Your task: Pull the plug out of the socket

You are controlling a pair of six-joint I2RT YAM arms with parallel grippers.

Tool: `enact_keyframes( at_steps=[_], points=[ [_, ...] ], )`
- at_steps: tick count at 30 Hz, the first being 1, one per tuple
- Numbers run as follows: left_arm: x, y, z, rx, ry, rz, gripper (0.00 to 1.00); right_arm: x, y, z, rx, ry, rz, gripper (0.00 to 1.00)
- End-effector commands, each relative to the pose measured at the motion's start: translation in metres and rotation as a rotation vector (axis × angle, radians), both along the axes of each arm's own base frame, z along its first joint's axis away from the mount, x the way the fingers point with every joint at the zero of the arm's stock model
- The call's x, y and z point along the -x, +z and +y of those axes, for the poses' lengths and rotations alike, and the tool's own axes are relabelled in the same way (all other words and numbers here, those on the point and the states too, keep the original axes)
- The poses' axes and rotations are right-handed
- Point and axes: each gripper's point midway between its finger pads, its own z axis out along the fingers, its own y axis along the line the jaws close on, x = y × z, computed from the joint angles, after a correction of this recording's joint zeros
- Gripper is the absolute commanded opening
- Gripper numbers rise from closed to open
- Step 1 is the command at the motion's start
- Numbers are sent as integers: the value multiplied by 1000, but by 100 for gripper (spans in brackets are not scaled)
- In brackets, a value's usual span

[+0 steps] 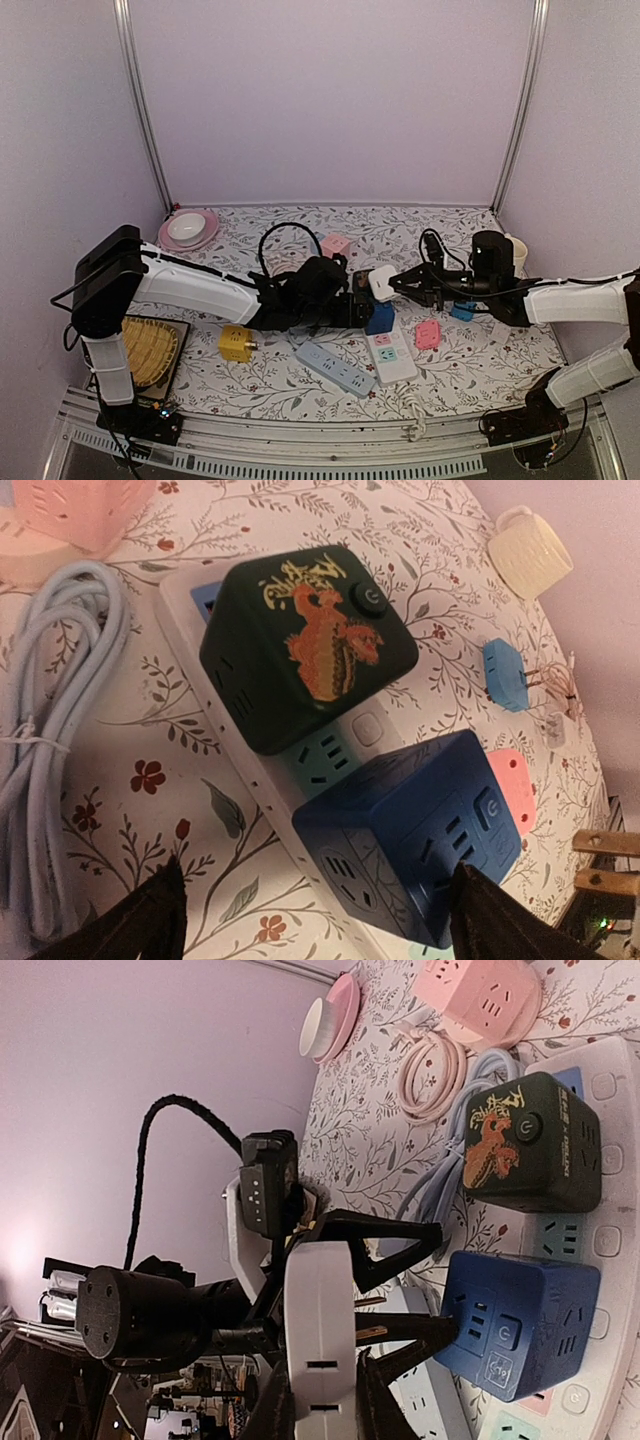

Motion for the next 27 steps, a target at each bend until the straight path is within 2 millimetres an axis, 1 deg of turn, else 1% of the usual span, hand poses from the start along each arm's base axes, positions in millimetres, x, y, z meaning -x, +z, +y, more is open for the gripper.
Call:
enact_keyframes(
  at_steps=[1, 4, 5, 6, 10, 11, 15, 16, 19, 22, 27],
  points=[
    [-2, -1, 6, -48, -11, -23, 91, -15, 12, -9, 35, -44, -63, 5],
    [2, 23, 2, -22, -31, -69, 91, -30, 3, -25, 147, -116, -101, 5],
    [3, 27, 2, -18, -35, -77, 91, -35, 0, -30, 181, -140, -106, 5],
    [5, 35, 3, -8, -37, -89, 91, -39, -2, -36, 211, -159, -121, 5],
    [14, 53, 7, 14, -38, -119, 91, -53, -13, -60, 334, -245, -150, 6],
    [16, 56, 9, 18, -37, -125, 91, -60, -18, -69, 384, -288, -154, 6],
    [29, 64, 16, 31, -38, -137, 91, -78, -43, -93, 587, -344, -169, 7],
    [33, 65, 17, 32, -42, -140, 91, -85, -47, -99, 630, -363, -167, 7],
    [41, 66, 23, 26, -44, -143, 91, -97, -62, -115, 766, -396, -162, 6],
    [47, 64, 29, 12, -42, -140, 91, -104, -74, -128, 870, -420, -155, 6],
    [54, 59, 41, 4, -32, -130, 91, -108, -92, -141, 993, -414, -131, 8]
  ],
)
